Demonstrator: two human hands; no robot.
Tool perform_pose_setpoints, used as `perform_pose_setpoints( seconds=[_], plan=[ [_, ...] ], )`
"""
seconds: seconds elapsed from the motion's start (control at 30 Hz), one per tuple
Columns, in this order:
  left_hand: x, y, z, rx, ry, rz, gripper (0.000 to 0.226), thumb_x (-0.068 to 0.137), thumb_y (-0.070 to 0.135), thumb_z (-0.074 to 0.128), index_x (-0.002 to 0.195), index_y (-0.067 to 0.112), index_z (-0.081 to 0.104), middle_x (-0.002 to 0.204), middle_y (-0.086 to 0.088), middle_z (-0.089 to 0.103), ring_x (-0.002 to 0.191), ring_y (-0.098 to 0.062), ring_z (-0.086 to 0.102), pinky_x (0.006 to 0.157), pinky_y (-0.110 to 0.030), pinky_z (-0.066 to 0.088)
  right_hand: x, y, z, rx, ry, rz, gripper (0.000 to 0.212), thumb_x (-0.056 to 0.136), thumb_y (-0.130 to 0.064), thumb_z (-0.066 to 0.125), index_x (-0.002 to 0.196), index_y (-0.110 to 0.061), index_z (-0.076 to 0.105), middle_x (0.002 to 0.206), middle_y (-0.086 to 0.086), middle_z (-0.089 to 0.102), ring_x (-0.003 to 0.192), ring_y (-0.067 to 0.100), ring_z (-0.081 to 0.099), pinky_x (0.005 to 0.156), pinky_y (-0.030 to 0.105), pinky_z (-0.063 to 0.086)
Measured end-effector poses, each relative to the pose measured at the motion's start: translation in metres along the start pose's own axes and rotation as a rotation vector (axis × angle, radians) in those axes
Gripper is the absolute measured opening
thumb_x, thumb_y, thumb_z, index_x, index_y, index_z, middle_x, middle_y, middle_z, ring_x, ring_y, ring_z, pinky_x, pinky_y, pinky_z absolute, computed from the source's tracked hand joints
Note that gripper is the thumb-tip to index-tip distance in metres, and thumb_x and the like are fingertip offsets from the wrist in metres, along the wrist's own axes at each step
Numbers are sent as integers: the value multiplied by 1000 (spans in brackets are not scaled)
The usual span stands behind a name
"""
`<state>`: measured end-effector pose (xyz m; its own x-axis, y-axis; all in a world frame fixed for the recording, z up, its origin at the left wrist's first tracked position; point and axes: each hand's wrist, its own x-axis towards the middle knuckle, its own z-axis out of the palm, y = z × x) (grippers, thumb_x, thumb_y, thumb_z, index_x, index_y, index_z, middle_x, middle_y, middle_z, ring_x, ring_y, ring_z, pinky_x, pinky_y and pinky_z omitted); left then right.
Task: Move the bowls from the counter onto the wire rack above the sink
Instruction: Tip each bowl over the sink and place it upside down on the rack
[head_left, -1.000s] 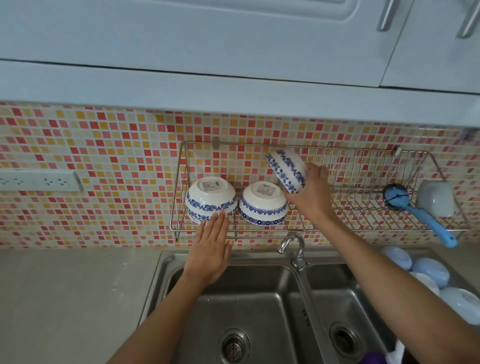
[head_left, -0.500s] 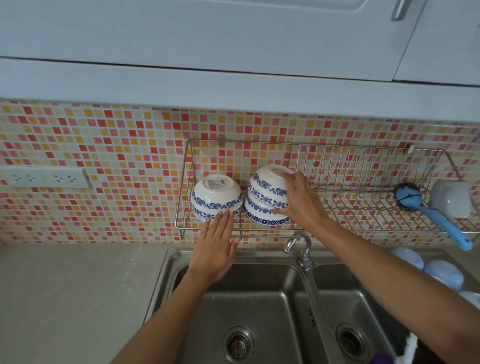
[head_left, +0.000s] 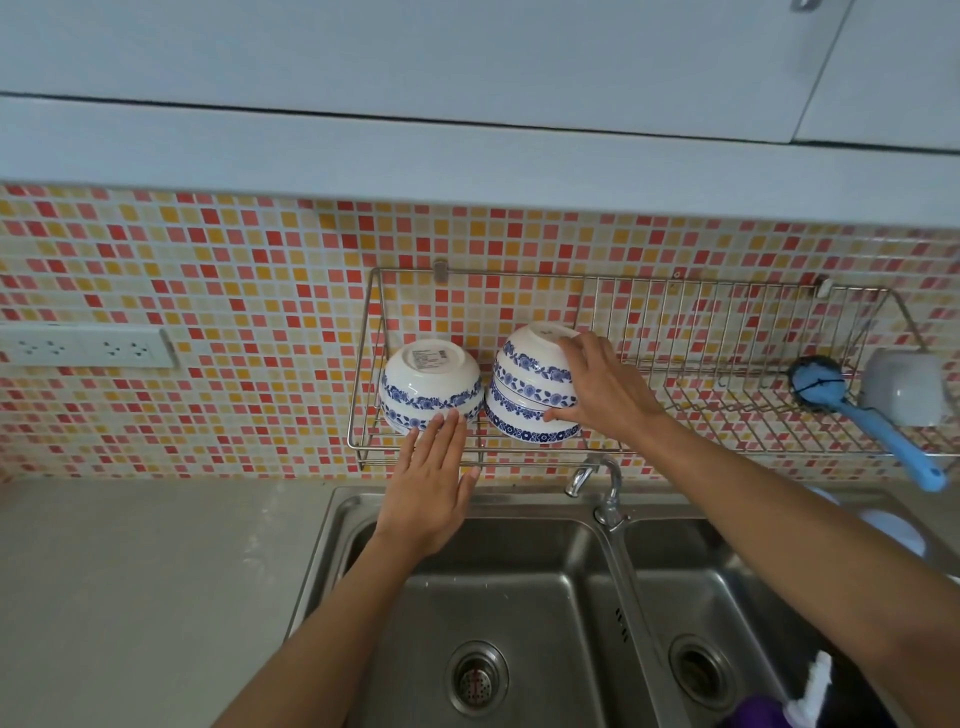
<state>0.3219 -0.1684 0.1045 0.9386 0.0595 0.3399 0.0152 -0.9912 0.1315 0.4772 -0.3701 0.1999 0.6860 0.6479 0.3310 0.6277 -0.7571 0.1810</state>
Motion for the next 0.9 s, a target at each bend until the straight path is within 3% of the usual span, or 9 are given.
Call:
perform_pose_setpoints(
  seconds=[0.2, 0.33, 0.53, 0.63, 0.77, 0.9],
  plan=[
    [1, 1, 1, 9, -2, -8, 61, 97, 51, 6, 145, 21, -15, 153, 5, -17, 140, -13, -24, 113, -34, -18, -3, -11, 9, -30, -18, -53, 94, 75, -58, 70, 141, -3, 32, 134, 16, 39, 120, 31, 44, 67, 40, 59],
    [1, 0, 1, 12, 2, -11, 61, 97, 51, 7, 146, 21, -14, 153, 6, -18, 140, -13, -25, 113, -34, -18, -3, -20, 15, -24, -25, -75, 87, 77, -53, 69, 139, -3, 35, 133, 15, 41, 121, 31, 43, 62, 41, 59],
    [1, -1, 4, 18, -2, -10, 61, 97, 52, 8, 146, 21, -14, 153, 6, -17, 141, -13, -24, 113, -34, -18, -3, -20, 20, 13, -15, -55, 87, 77, -53, 70, 142, -7, 34, 138, 12, 38, 126, 29, 40, 65, 40, 58],
    [2, -1, 6, 0, 9, -9, 61, 97, 52, 9, 146, 22, -11, 154, 5, -13, 142, -12, -20, 114, -34, -16, -6, -23, 22, 134, 10, 10, 86, 77, -47, 73, 145, -16, 31, 145, 6, 33, 132, 26, 36, 72, 41, 57],
    [5, 0, 1, -89, 38, -35, 61, 96, 55, 7, 148, 26, -7, 155, 9, -14, 143, -10, -17, 113, -30, -15, -16, -23, 35, 370, 90, 170, 81, 80, -51, 70, 147, -29, 32, 156, 5, 19, 141, 25, 25, 94, 44, 49],
    [17, -6, -8, -90, 92, -97, 64, 90, 61, 1, 147, 32, -8, 155, 5, -20, 142, -17, -23, 114, -36, -14, -20, -23, 43, 496, 157, 213, 68, 84, -46, 67, 144, -28, 39, 156, 6, 20, 139, 26, 29, 97, 45, 50]
  ],
)
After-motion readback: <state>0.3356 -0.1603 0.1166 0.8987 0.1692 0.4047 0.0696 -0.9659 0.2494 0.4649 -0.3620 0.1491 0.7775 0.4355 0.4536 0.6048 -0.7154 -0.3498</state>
